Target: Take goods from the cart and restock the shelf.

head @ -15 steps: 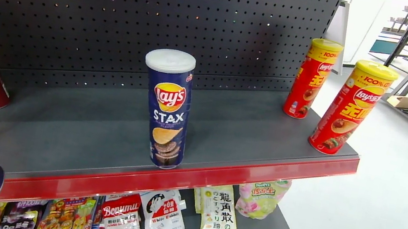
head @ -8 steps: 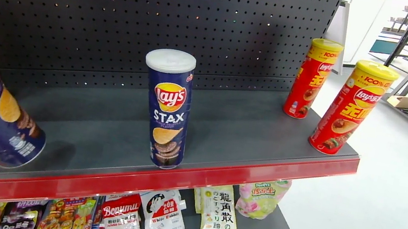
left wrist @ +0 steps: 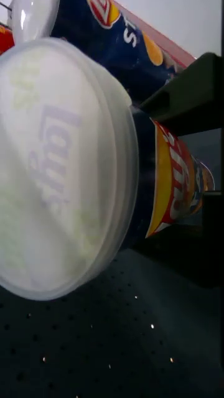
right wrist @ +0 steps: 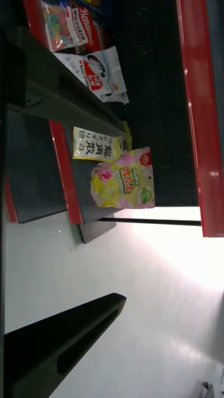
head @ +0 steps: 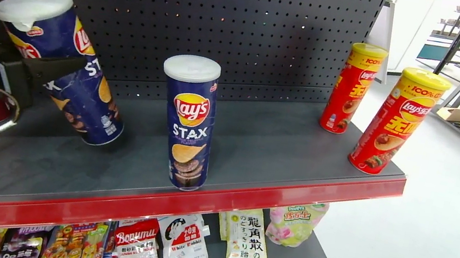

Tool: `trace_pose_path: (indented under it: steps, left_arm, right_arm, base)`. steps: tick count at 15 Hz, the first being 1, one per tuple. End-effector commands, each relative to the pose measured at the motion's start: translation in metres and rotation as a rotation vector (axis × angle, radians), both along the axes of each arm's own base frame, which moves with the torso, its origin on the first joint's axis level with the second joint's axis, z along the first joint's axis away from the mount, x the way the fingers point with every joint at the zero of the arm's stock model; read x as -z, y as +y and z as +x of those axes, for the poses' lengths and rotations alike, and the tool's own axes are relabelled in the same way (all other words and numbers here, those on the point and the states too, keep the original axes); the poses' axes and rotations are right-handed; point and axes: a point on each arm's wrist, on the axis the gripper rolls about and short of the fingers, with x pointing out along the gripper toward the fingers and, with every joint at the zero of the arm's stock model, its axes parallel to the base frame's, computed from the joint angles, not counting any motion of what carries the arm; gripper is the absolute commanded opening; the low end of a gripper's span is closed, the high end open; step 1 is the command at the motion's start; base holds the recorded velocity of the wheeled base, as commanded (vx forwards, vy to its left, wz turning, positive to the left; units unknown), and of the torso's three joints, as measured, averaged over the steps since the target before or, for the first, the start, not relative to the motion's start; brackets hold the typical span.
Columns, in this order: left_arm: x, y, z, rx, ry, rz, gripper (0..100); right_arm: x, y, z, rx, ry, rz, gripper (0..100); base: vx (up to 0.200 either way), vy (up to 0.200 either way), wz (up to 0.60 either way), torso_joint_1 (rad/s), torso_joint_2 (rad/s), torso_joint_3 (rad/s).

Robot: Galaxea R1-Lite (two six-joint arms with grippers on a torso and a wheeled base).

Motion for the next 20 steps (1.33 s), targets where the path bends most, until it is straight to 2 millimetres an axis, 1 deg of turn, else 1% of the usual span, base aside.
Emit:
trace_pose_path:
  steps: [1,3,4,5,7,8,10,17,20]
  left_arm:
    - [0.017,-0.014,0.038,0.038,0.075,0.008,0]
    - [0.01,-0.028,0.067,0.072,0.063,-0.016,0]
    - [0.008,-0.032,0.073,0.082,0.065,-0.033,0]
    - [0.002,-0.046,0.088,0.115,0.075,-0.079,0]
    - [0.006,-0.055,0.103,0.127,0.083,-0.076,0]
    - [0.009,-0.065,0.115,0.14,0.09,-0.073,0]
    - [0.017,-0.07,0.132,0.141,0.099,-0.059,0]
    - [0.024,-0.079,0.163,0.149,0.069,-0.01,0]
    - [0.026,-0.079,0.163,0.154,0.065,0.015,0]
  right_arm:
    - [0.0,0.0,0.0,0.0,-0.001,0.0,100]
    - [0.0,0.0,0.0,0.0,-0.001,0.0,100]
    - [0.0,0.0,0.0,0.0,-0.001,0.0,100]
    - [0.0,0.0,0.0,0.0,-0.001,0.0,100]
    - [0.0,0.0,0.0,0.0,-0.001,0.0,100]
    - [0.0,0.0,0.0,0.0,-0.001,0.0,100]
    - [0.0,0.0,0.0,0.0,-0.001,0.0,100]
    - [0.0,0.0,0.0,0.0,-0.001,0.0,100]
    - [0.0,0.0,0.0,0.0,-0.001,0.0,100]
  base:
    - [0.0,0.0,0.0,0.0,0.0,0.0]
    - [0.0,0.0,0.0,0.0,0.0,0.0]
    - [0.0,0.0,0.0,0.0,0.0,0.0]
    - [0.0,0.0,0.0,0.0,0.0,0.0]
    - [0.0,0.0,0.0,0.0,0.0,0.0]
    - [0.0,0.0,0.0,0.0,0.0,0.0]
    - [0.0,0.0,0.0,0.0,0.0,0.0]
    - [0.0,0.0,0.0,0.0,0.0,0.0]
    - [0.0,0.0,0.0,0.0,0.0,0.0]
